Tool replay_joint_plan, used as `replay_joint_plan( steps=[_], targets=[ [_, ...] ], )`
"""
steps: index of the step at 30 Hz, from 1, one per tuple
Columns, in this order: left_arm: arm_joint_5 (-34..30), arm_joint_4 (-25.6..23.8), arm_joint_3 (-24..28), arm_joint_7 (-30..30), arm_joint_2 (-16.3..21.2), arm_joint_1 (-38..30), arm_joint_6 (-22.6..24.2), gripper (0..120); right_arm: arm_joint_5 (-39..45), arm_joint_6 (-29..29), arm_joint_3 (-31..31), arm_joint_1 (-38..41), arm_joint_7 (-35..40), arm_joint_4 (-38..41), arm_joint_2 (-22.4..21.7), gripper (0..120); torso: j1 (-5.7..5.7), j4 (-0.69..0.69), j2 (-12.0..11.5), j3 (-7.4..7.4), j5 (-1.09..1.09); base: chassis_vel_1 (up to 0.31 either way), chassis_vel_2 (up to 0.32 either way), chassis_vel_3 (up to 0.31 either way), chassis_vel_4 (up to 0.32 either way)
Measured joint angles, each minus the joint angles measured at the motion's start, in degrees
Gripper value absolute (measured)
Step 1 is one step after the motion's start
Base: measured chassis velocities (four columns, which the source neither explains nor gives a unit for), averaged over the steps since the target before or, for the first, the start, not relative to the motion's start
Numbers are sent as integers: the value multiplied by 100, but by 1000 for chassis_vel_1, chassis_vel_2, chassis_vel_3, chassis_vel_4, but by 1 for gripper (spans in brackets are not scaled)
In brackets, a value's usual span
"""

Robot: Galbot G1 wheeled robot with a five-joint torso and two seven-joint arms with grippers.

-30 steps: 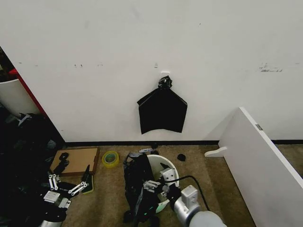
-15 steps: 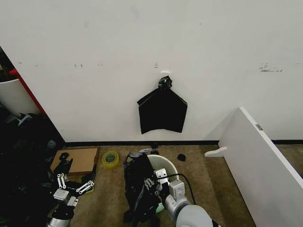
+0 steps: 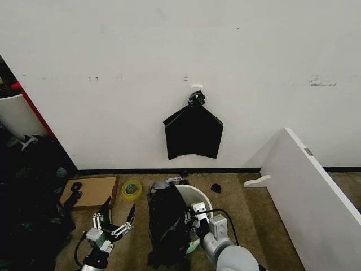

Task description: Place the garbage bag over the trash bin.

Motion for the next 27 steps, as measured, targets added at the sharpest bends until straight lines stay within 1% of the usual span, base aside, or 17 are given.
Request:
replay_joint_plan(
  steps=[1,3,4,5,6,8,10,12,14,20,23,26,27],
  targets=[
    [90,-75,52,-332,46,0,260,100,-3,10,0,-14,-3,12,-6,0,0,-1,0,0,0,0,0,0,0],
    [206,-296,188,-986,130,-17,926,100,-11,22,2,-44,-11,55,-44,0,0,0,0,0,1,0,0,0,0],
    [217,-376,268,-1137,171,-27,1172,100,-13,28,12,-50,-14,65,-64,0,0,-1,0,0,1,0,0,0,0],
    [217,-376,268,-1137,171,-27,1172,100,-13,28,12,-50,-14,65,-64,0,0,-1,0,0,1,0,0,0,0],
    [233,-449,399,-1245,232,-37,1435,100,-23,43,32,-51,-20,68,-106,0,0,0,0,0,0,0,0,0,0],
    [389,-476,627,-1236,355,-60,1699,100,-47,78,81,-33,-46,51,-183,0,0,-1,0,0,-1,0,0,0,0],
    [498,-463,797,-1135,443,-67,1806,100,-41,90,112,7,-70,-24,-233,0,0,0,0,0,-1,0,0,0,0],
    [503,-462,826,-1124,454,-66,1831,100,-36,91,117,15,-78,-39,-240,0,0,0,0,0,-1,0,0,0,0],
    [511,-467,991,-1099,488,-58,1983,100,101,131,133,71,-170,-148,-276,0,0,0,0,0,0,0,0,0,0],
    [463,-506,1283,-1247,413,-150,2307,100,290,173,209,113,-275,-317,-368,0,0,0,0,0,1,0,0,0,0],
    [490,-538,1464,-1446,334,-229,2512,100,288,198,234,79,-287,-327,-409,0,0,-1,0,0,0,0,0,0,0],
    [510,-622,1687,-1851,276,-302,2855,100,275,205,241,43,-288,-301,-426,0,0,-1,0,0,0,0,0,0,0],
    [510,-679,1796,-2089,258,-347,3085,100,262,206,242,35,-288,-285,-433,0,0,0,0,0,1,0,0,0,0]
  ],
)
